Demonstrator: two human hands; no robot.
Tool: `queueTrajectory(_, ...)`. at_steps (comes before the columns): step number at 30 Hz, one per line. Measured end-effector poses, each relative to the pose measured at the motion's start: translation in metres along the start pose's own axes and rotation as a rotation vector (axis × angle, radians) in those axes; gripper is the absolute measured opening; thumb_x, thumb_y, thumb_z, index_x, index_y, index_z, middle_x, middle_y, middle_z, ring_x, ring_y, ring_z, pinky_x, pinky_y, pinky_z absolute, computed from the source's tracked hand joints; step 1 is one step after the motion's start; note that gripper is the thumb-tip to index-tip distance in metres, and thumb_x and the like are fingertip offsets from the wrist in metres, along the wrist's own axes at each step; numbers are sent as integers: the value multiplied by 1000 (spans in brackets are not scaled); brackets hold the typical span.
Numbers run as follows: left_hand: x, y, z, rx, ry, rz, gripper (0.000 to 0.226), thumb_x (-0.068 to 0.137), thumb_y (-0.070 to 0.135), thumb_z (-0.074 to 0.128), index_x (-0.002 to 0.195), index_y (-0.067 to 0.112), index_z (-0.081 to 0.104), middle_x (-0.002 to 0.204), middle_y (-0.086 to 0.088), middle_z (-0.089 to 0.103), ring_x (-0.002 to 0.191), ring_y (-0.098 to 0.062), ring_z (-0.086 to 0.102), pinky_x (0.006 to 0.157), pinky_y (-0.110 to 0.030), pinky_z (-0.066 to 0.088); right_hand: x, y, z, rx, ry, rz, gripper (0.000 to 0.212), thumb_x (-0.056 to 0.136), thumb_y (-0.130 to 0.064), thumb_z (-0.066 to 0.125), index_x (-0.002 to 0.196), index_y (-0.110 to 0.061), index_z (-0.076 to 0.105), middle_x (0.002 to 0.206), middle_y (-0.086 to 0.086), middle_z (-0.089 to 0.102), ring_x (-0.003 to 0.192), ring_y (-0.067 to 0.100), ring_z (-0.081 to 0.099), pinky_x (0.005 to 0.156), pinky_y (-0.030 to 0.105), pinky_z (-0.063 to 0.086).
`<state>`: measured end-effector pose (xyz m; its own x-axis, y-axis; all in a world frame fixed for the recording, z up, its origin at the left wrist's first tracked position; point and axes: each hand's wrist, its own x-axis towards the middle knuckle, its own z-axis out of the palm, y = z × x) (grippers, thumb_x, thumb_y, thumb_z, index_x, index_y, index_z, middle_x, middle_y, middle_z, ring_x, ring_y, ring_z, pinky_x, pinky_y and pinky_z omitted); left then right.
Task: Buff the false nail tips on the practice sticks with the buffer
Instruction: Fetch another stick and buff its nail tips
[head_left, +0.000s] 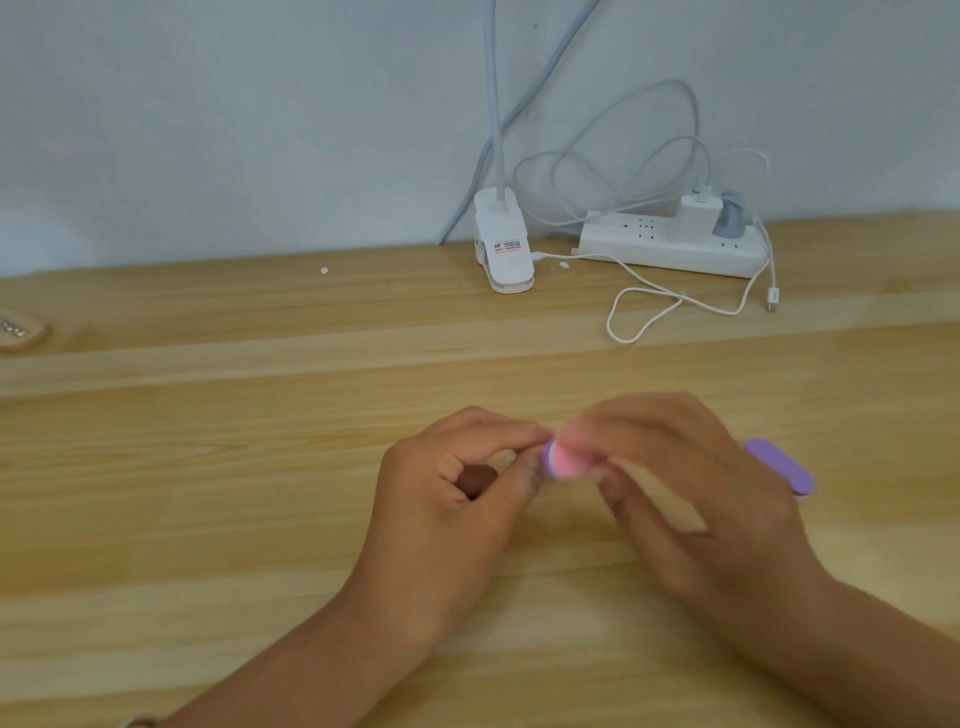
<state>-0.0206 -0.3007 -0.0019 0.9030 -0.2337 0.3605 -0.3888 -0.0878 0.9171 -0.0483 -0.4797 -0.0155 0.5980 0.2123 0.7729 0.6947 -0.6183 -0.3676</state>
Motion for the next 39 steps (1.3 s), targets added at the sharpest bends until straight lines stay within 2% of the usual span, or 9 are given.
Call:
queueTrajectory(3, 0, 1, 0, 4, -33, 9, 16, 82, 6, 74, 84, 21, 79, 78, 10, 68, 44, 1, 42, 46, -10, 30, 1, 3, -3, 6, 27, 87, 18, 94, -5, 60, 111, -8, 68, 106, -1, 67, 103, 16, 63, 92, 29, 49)
queueTrajectory(13, 0, 0, 0, -74, -31, -15, 16, 82, 5, 74, 83, 20, 79, 78, 6, 70, 42, 0, 39, 44, -10, 30, -3, -4, 0, 22, -25, -11, 21, 92, 0, 57, 109, -9, 66, 107, 1, 65, 104, 19, 62, 93, 28, 47)
queueTrajectory(18, -1, 1, 0, -36, -44, -6, 10, 81, 16, 74, 84, 23, 79, 79, 7, 69, 43, -2, 40, 44, -13, 31, 0, 2, -4, 19, -13, 55, 19, 93, -3, 58, 110, -8, 67, 105, -1, 65, 103, 17, 62, 91, 29, 48)
queueTrajectory(22, 1, -2, -2, -50, -15, -31, 13, 81, 11, 73, 85, 22, 79, 82, 5, 72, 44, -24, 50, 41, -26, 36, -1, -3, 0, 37, -35, -52, 24, 92, -3, 58, 113, -12, 64, 110, -1, 66, 105, 15, 61, 94, 25, 46)
queueTrajectory(25, 0, 0, -2, -71, -43, -26, 12, 83, 12, 74, 85, 22, 79, 78, 7, 69, 40, -3, 37, 42, -13, 28, 1, 3, -4, 34, 8, 75, 21, 94, -7, 57, 113, -12, 64, 105, -1, 66, 102, 17, 63, 90, 32, 49)
queueTrajectory(29, 0, 0, -1, -76, -38, -36, 11, 80, 15, 74, 85, 24, 78, 79, 6, 70, 42, -6, 39, 43, -13, 30, -2, -5, -1, 62, -31, -18, 24, 92, -3, 58, 113, -12, 64, 109, 2, 66, 104, 18, 63, 93, 27, 47)
queueTrajectory(33, 0, 0, -1, -65, -54, -33, 6, 81, 16, 76, 85, 20, 79, 79, 6, 70, 40, -6, 36, 42, -14, 29, 0, 0, -4, 51, -1, 83, 21, 94, -7, 58, 113, -9, 66, 106, -2, 66, 103, 16, 63, 90, 31, 50)
queueTrajectory(36, 0, 0, -1, -59, -36, -41, 11, 79, 15, 75, 85, 24, 79, 82, 5, 72, 44, -25, 48, 41, -24, 38, -4, -10, 1, 46, -21, -18, 22, 93, -4, 59, 113, -10, 67, 110, 1, 67, 104, 17, 63, 94, 25, 47)
queueTrajectory(39, 1, 0, -2, -85, -49, -43, 6, 79, 20, 76, 84, 21, 79, 79, 5, 71, 42, -6, 40, 42, -15, 30, 1, 6, -3, 0, 18, 138, 18, 95, 0, 64, 108, -10, 70, 107, -2, 68, 101, 20, 66, 93, 30, 50)
